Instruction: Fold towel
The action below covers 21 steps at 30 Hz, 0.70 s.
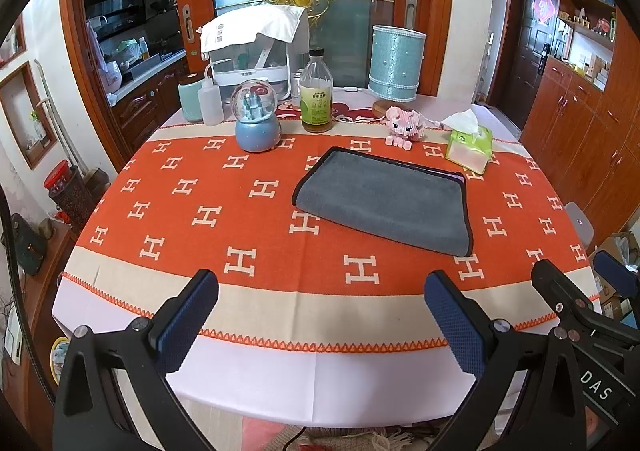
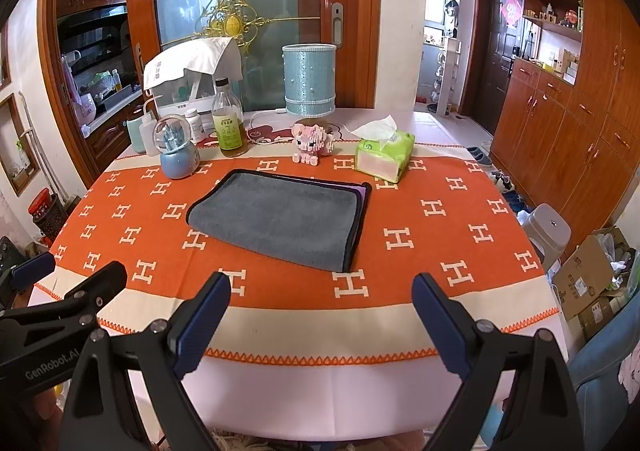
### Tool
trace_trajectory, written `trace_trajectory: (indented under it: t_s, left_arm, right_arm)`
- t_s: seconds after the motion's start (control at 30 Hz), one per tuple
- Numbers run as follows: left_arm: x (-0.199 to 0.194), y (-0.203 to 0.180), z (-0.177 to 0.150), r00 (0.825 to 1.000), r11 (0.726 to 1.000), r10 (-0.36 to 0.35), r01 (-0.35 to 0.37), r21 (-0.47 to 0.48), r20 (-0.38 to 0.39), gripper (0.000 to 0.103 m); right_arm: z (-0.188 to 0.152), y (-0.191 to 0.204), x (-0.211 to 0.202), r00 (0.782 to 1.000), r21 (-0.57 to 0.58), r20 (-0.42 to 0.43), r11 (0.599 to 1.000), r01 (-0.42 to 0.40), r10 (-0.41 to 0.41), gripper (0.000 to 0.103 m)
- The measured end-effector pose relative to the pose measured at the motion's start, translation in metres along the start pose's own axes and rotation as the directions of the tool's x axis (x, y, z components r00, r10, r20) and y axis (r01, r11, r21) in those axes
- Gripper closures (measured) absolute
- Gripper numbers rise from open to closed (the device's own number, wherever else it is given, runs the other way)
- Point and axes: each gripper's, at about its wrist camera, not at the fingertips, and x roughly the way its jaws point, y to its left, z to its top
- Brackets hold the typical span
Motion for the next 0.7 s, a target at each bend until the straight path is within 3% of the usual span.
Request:
trace_trajectory:
  t_s: [0.7]
  left_arm:
    - [0.0029,-0.0006,-0.0043,1.000,1.000,0.001,-0.001,-0.003,-0.008,0.001]
  right_arm:
    - [-0.0050,0.0012,0.0028,1.000,0.000,-0.007,1.000,0.000,0.000,0.010]
